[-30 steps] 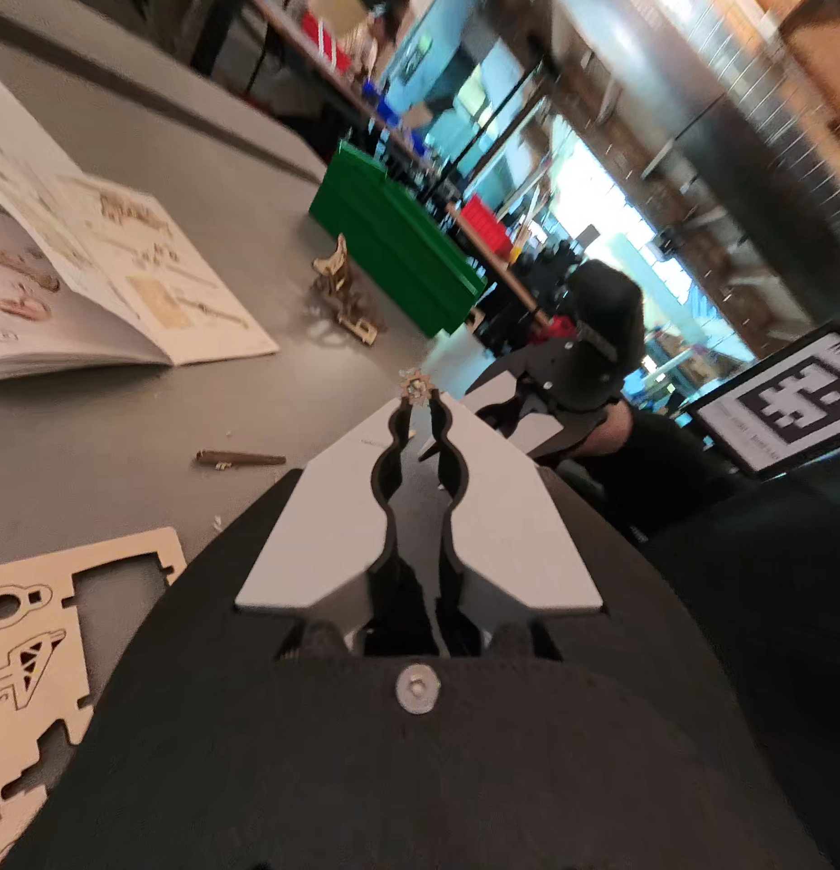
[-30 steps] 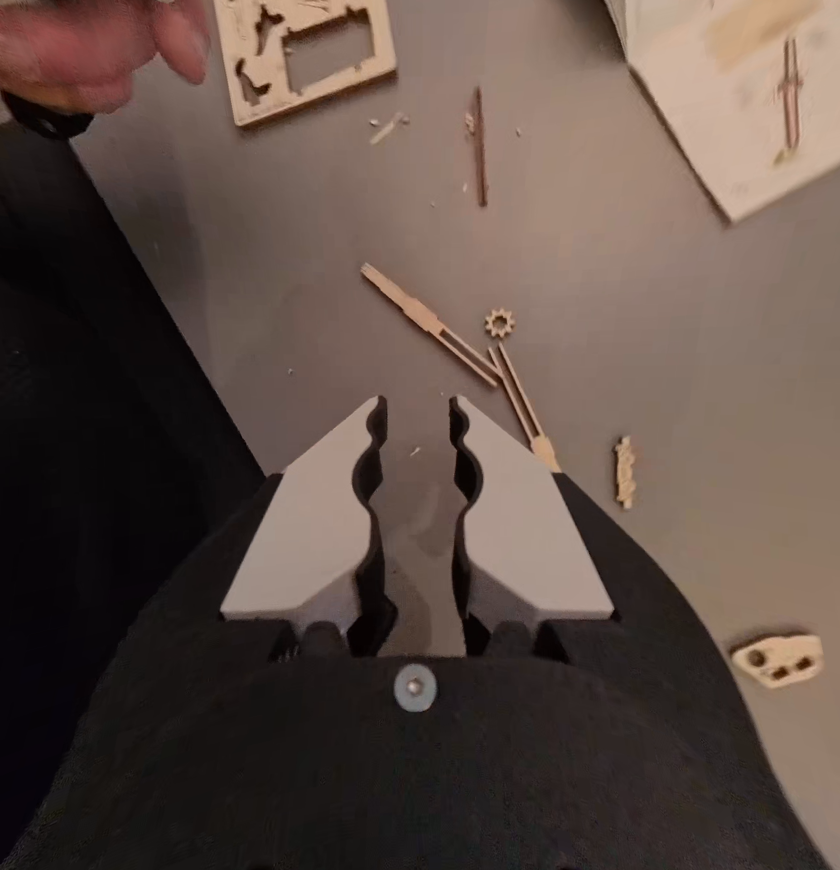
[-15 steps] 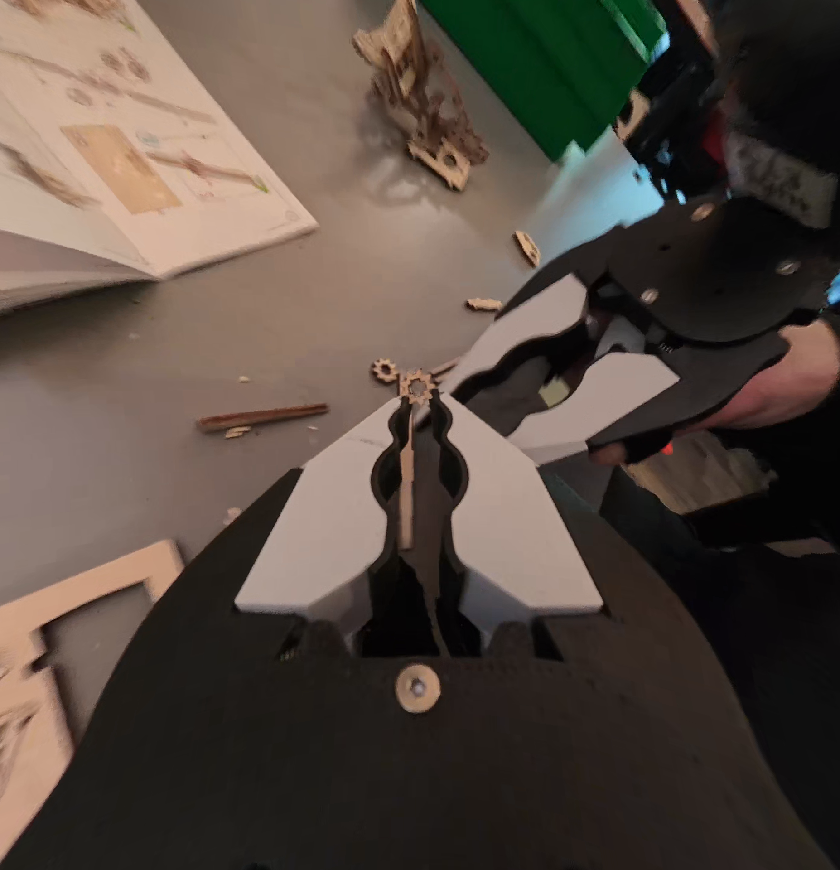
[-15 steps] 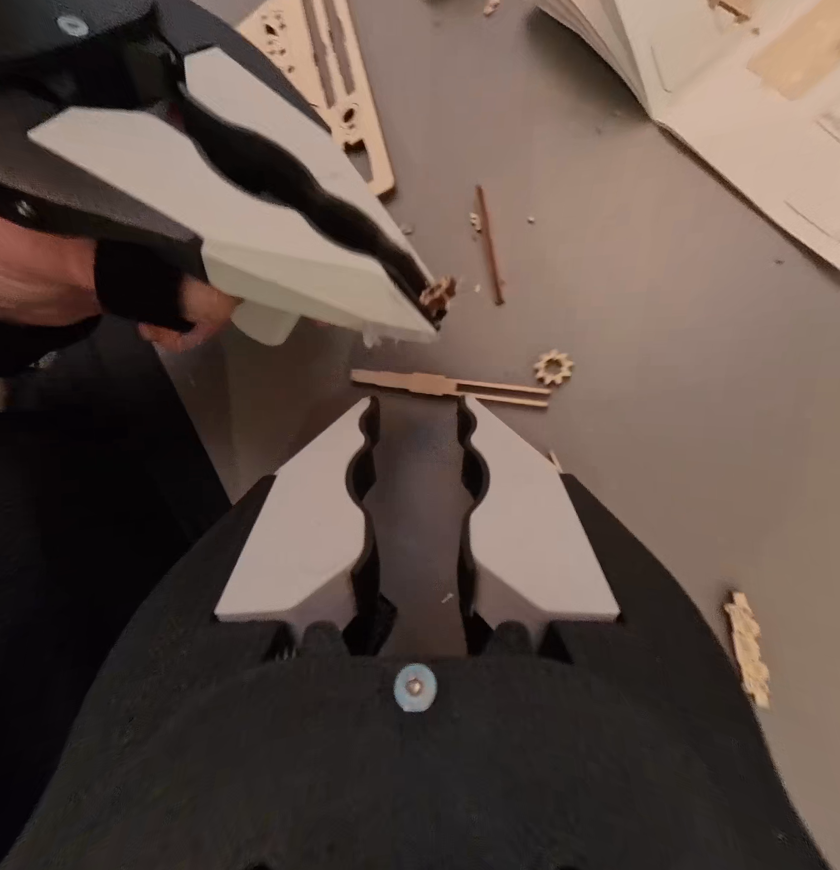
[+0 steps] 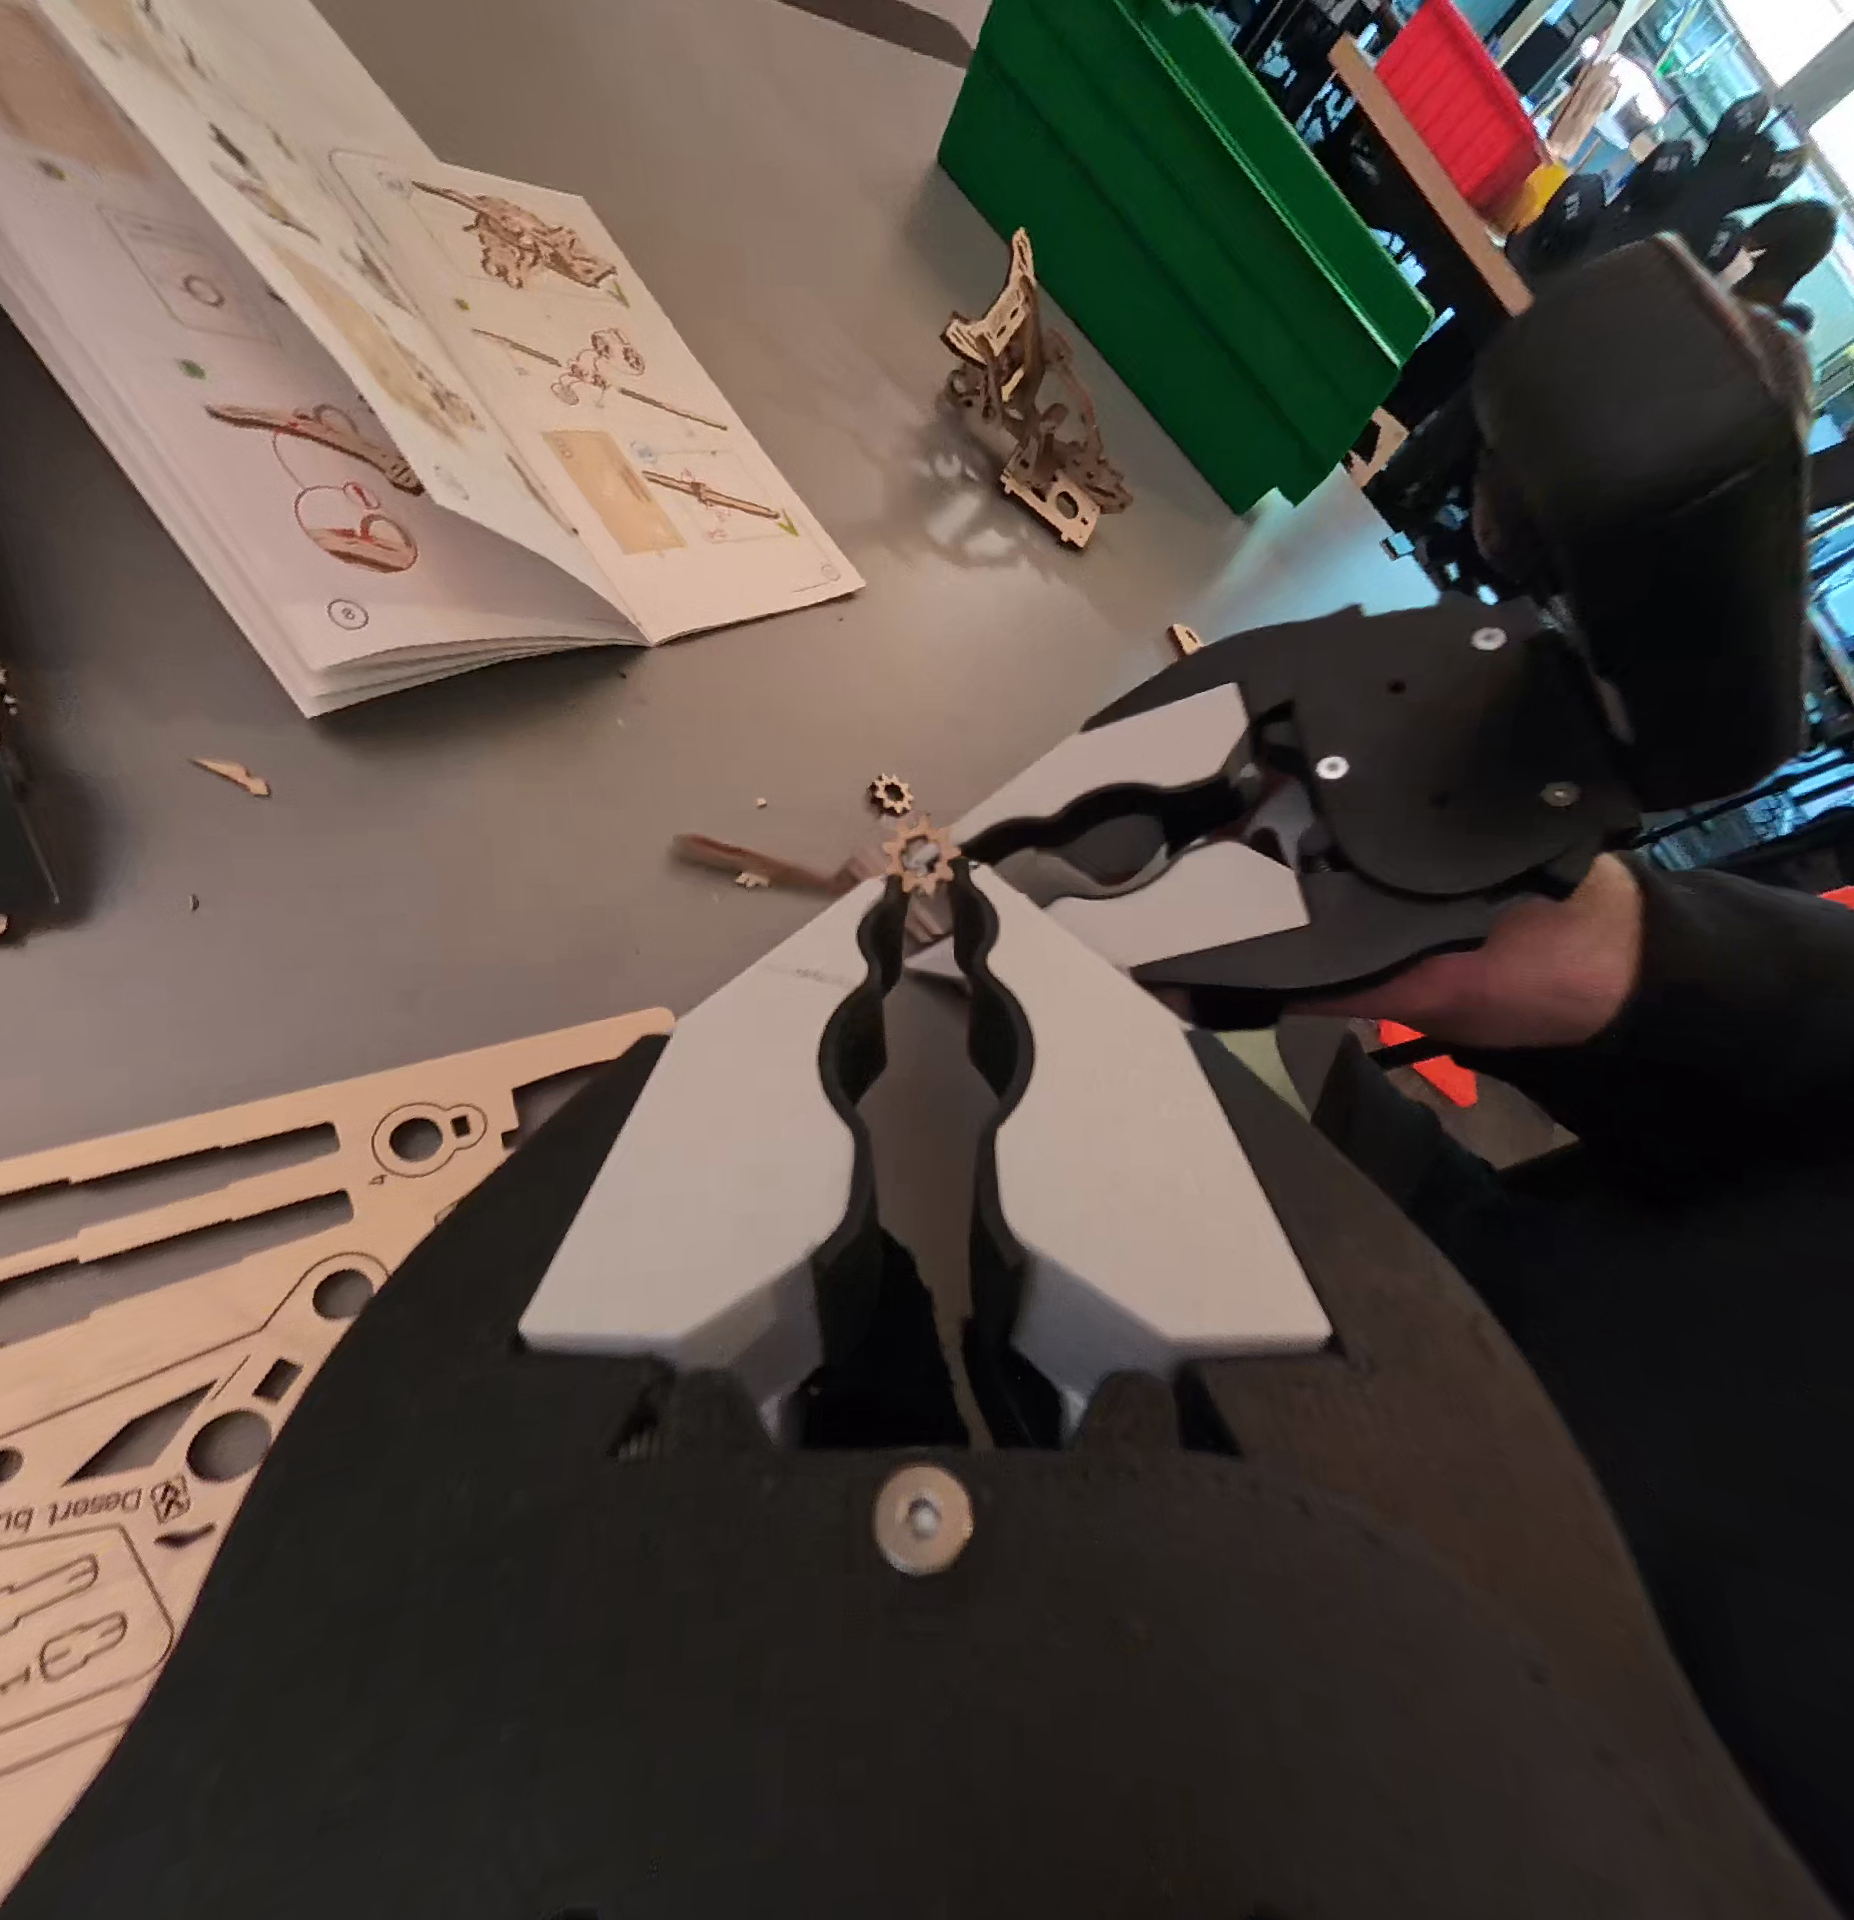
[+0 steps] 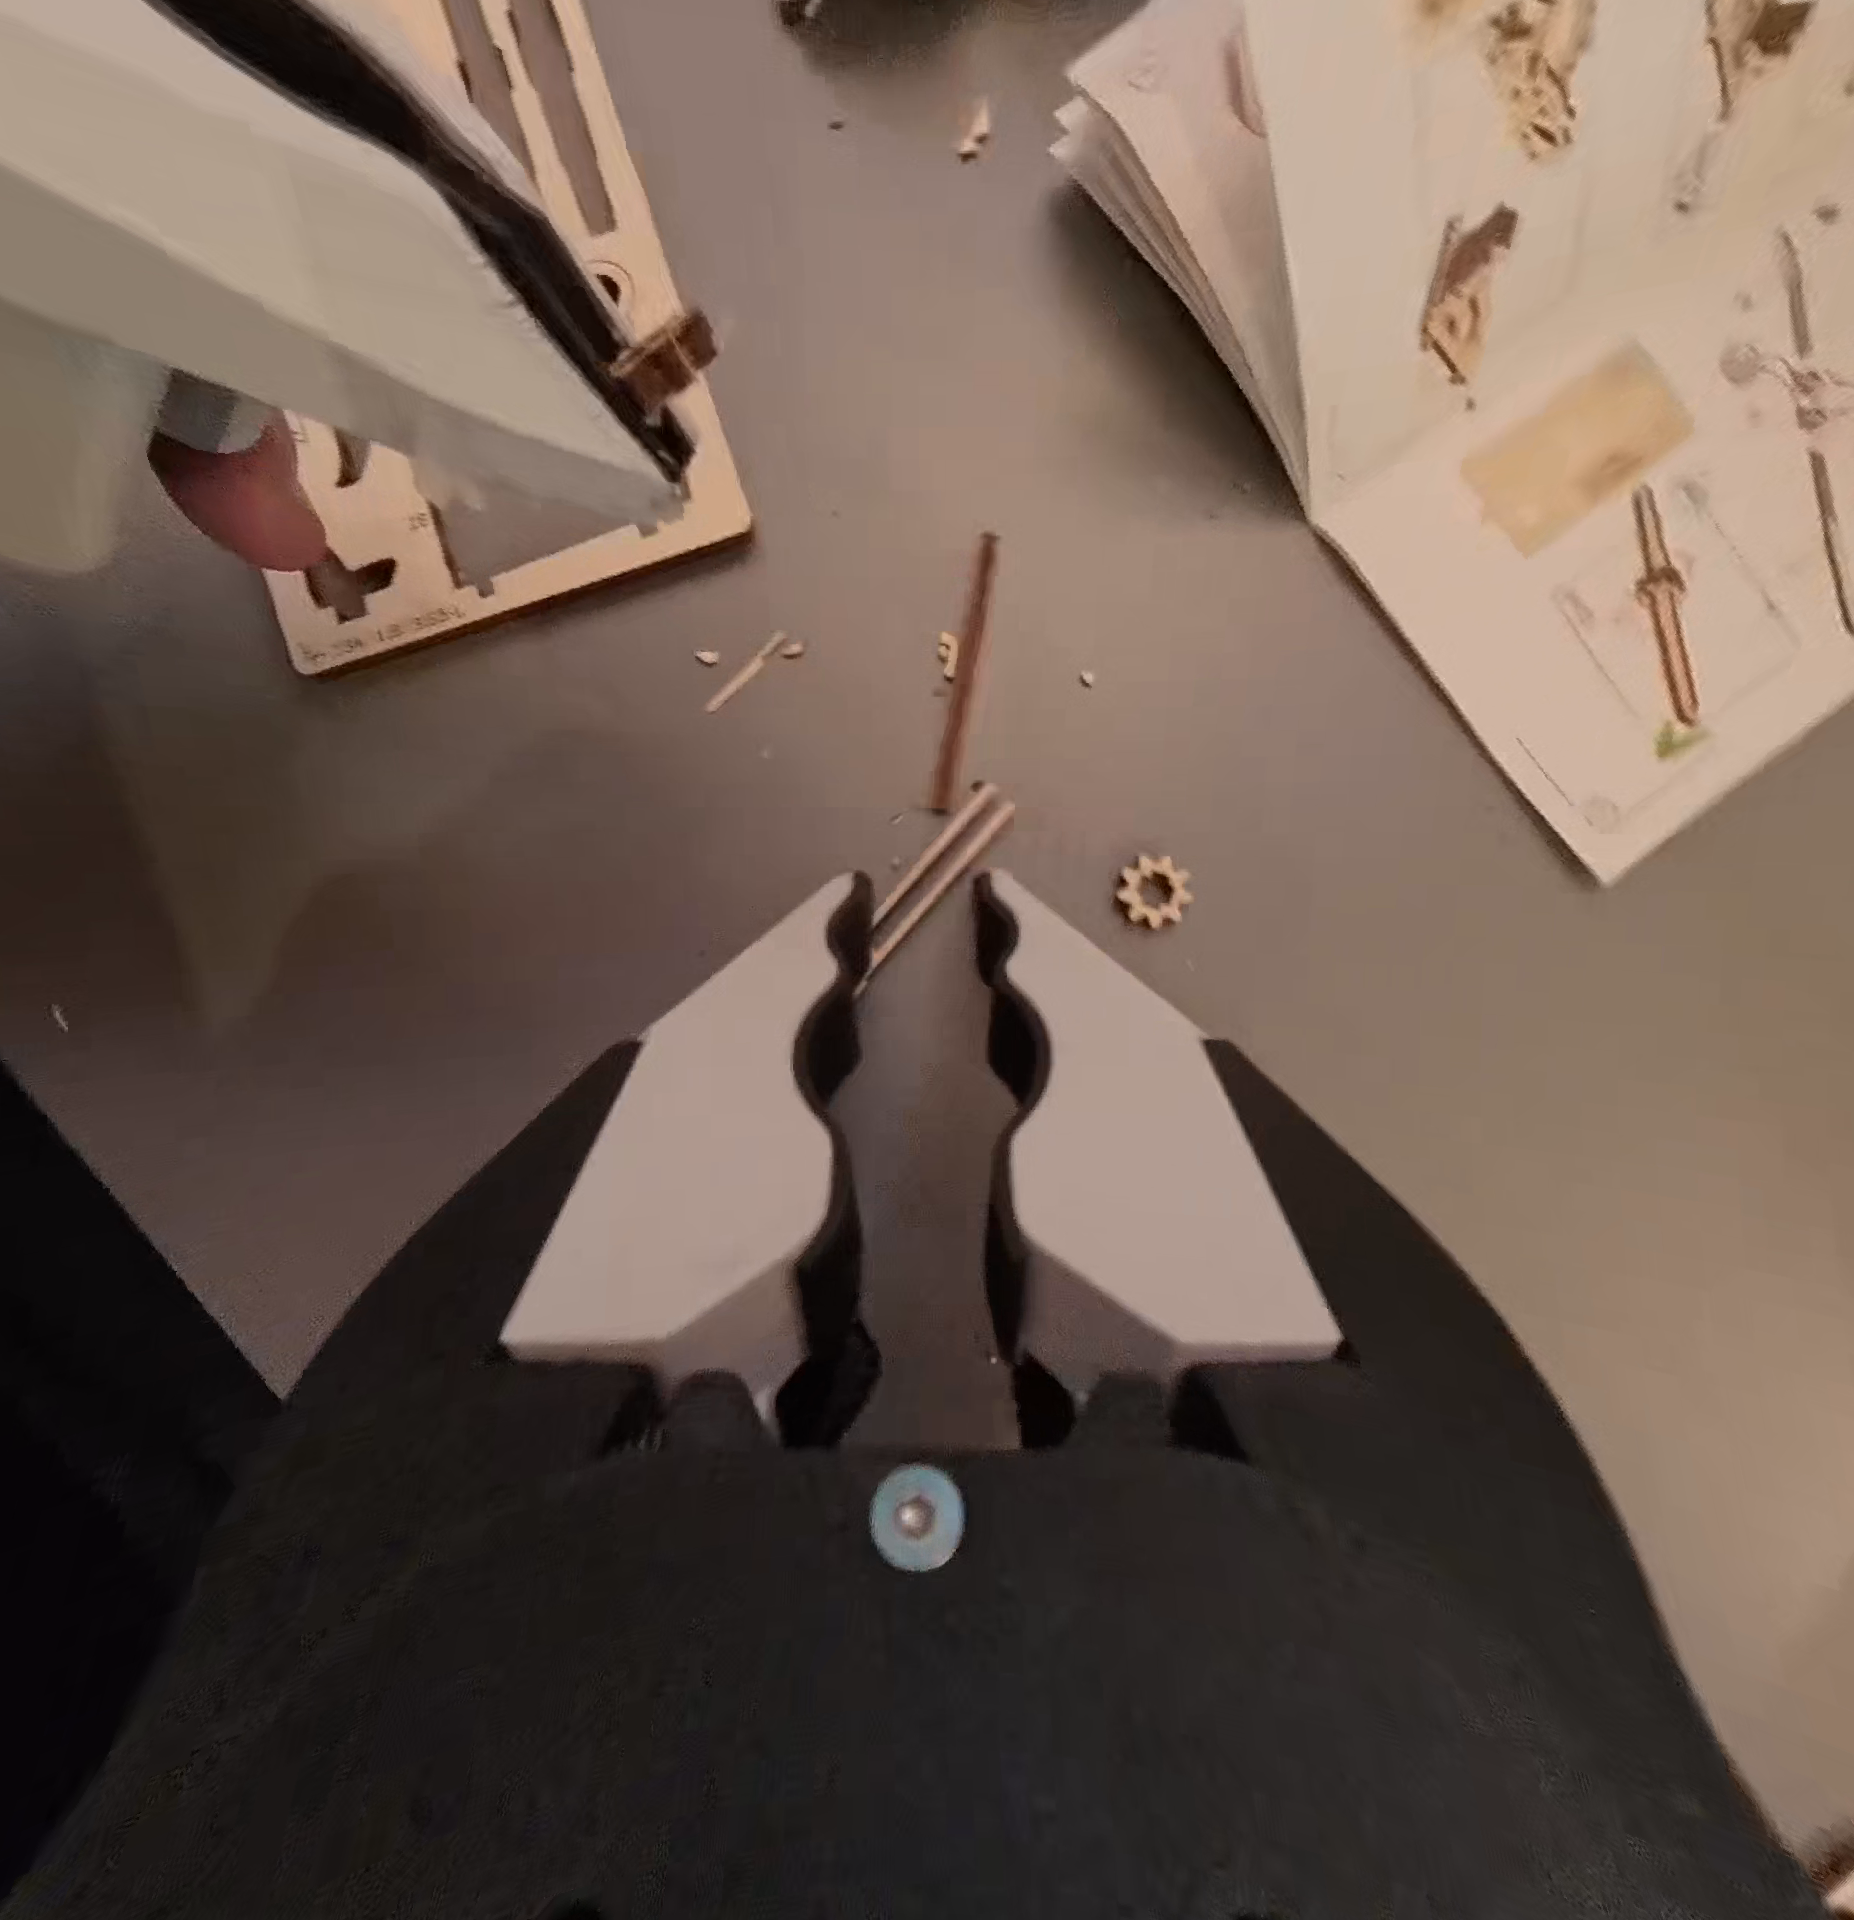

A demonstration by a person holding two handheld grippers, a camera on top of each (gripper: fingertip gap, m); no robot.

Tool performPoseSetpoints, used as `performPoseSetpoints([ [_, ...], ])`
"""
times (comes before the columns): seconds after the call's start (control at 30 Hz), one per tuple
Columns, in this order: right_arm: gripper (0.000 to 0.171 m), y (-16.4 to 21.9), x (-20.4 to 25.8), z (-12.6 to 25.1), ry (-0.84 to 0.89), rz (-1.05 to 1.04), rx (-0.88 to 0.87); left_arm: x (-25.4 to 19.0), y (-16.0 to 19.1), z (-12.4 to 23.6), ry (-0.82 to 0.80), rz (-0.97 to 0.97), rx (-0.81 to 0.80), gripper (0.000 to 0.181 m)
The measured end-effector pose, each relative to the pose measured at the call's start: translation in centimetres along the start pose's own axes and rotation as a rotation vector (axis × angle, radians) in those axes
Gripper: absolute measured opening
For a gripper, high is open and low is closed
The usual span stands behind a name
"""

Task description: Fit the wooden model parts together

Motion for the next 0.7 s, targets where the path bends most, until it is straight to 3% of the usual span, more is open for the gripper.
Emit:
performPoseSetpoints([
  [0.07, 0.004, -0.2, 0.6, -0.3, -0.043, 0.035, -0.002, 0.3, -0.2, 0.4, 0.007, 0.034, -0.019, 0.007],
  [0.2, 0.006, -0.1, 0.6, -0.1, -0.037, 0.093, -0.006, 0.8, -1.2, 1.2, 0.021, 0.138, -0.078, 0.007],
  [0.27, 0.017, -0.1, 1.2, 0.0, -0.062, 0.104, -0.01, 1.0, -1.2, 1.3, 0.018, 0.153, -0.083, 0.007],
  [0.5, 0.004, -0.9, 0.9, -1.0, -0.072, 0.138, -0.059, 0.5, -0.8, 1.0, 0.075, 0.218, -0.083, 0.007],
  [0.7, 0.002, -5.4, 0.8, 2.1, -0.168, 0.112, -0.294, -0.4, -2.9, 1.5, 0.251, 0.411, -0.23, 0.007],
])
Point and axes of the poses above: each gripper's, where its closed fingertips meet, z back along the fingers, y out of its underside, x = y × z across the jaws, the point moved 2 cm from there along z, back along the fingers, and after that the axes turned 15 degrees about -x, right-handed, at the moved point
